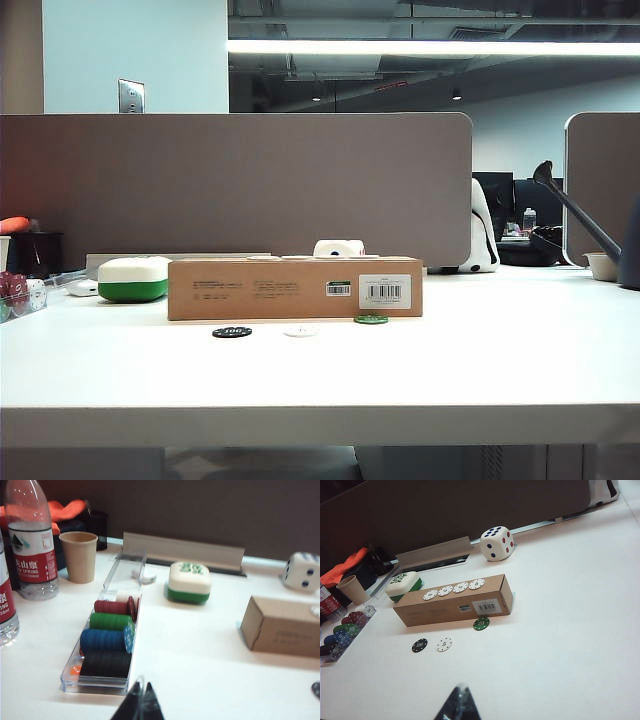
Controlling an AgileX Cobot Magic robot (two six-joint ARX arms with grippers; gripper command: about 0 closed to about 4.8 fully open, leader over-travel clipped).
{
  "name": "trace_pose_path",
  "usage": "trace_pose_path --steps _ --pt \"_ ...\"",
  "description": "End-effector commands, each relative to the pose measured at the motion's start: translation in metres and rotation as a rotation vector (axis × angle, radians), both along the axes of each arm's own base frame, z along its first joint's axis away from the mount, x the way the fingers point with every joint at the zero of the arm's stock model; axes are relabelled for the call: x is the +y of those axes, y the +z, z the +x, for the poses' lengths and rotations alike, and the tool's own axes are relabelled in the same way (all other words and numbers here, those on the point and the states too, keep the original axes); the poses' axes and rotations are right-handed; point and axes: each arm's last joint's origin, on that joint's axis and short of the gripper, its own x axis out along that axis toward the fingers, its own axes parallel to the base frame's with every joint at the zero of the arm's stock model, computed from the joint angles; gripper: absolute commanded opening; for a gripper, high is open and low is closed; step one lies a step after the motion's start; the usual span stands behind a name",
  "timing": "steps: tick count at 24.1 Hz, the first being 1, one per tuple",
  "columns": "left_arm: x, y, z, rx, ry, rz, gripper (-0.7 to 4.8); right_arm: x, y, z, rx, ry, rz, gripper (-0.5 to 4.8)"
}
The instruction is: Push the chip, whose value equals the sum of all the chip values on the rectangular box, forward next to the box.
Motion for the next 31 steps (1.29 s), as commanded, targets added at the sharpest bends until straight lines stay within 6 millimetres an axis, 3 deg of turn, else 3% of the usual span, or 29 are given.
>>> trace_pose_path --steps 1,8,31 --pt "-0.0001 0.0017 -0.0001 -0.002 -0.006 0.114 -0.05 -0.0004 0.0024 -0.0006 -0.014 -0.002 0.011 -0.04" --pt "-0.0032 0.0038 0.0000 -0.026 -0.098 0.169 -0.05 -0.0004 0.0024 -0.0006 -0.014 -0.002 0.011 -0.04" --pt "-0.0019 0.0041 -0.0001 -0.026 -0.052 0.161 -0.05 -0.0004 0.0024 -0.0006 -0.014 -0.002 0.011 -0.04"
